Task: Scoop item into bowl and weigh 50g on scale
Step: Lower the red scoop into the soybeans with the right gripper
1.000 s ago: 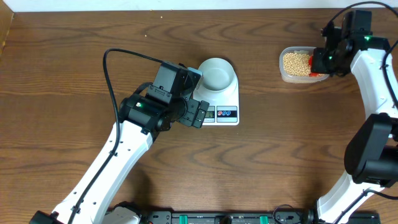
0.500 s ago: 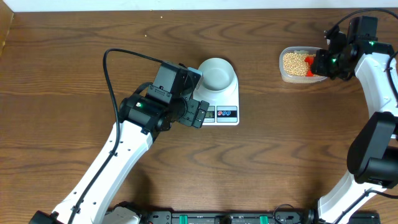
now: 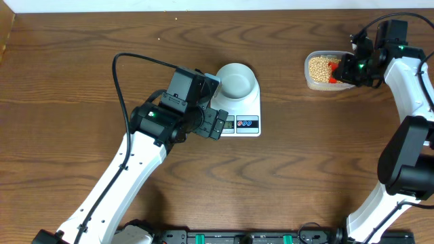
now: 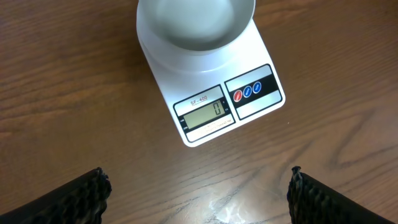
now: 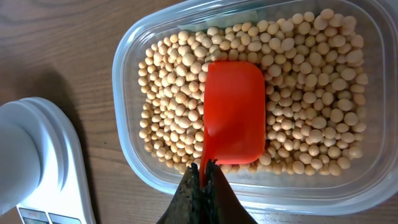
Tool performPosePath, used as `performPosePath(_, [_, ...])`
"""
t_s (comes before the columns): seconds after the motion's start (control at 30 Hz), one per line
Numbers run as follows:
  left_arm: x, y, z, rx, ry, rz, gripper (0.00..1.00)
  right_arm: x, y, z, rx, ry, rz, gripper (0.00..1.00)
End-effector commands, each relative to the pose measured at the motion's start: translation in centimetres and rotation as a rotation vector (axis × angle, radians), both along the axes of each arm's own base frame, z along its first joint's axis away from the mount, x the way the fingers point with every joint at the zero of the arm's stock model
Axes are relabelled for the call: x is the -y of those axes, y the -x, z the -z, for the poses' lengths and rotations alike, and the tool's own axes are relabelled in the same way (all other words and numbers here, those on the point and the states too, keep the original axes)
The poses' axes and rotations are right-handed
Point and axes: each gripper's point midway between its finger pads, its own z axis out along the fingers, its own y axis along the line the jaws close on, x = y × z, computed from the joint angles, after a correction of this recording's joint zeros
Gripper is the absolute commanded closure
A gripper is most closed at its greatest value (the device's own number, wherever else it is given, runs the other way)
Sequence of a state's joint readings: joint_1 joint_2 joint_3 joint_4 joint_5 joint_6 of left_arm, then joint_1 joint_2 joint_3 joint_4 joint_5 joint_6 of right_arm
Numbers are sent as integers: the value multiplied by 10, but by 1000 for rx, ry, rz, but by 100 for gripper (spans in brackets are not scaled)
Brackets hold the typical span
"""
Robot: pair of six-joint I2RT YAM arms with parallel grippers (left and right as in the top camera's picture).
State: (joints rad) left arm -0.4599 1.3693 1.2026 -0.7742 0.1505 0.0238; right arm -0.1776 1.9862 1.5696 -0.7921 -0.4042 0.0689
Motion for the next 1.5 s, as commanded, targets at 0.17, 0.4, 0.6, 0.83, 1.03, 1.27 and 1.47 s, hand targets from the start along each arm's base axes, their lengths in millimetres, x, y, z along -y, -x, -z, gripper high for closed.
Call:
performPosePath(0.17, [-3, 0, 4, -5, -12, -9, 7, -3, 6, 18, -58, -27, 17, 99])
performPosePath(0.4, [-3, 0, 4, -5, -12, -9, 7, 4, 7, 26, -75, 10, 31, 99])
performPosePath(0.6, [-3, 0, 4, -5, -12, -9, 7, 1, 7, 47, -116, -7, 33, 99])
performPosePath(0.83, [-3, 0, 4, -5, -12, -9, 7, -1, 7, 51, -125, -23, 29, 99])
performPosePath(1.03, [-3, 0, 4, -5, -12, -9, 7, -1, 9, 51, -132, -24, 29, 99])
performPosePath(1.27, [-3, 0, 4, -5, -12, -9, 7, -1, 17, 53, -167, -30, 31, 99])
performPosePath(1.47, [-3, 0, 4, -5, -12, -9, 7, 2, 26, 52, -192, -66, 21, 99])
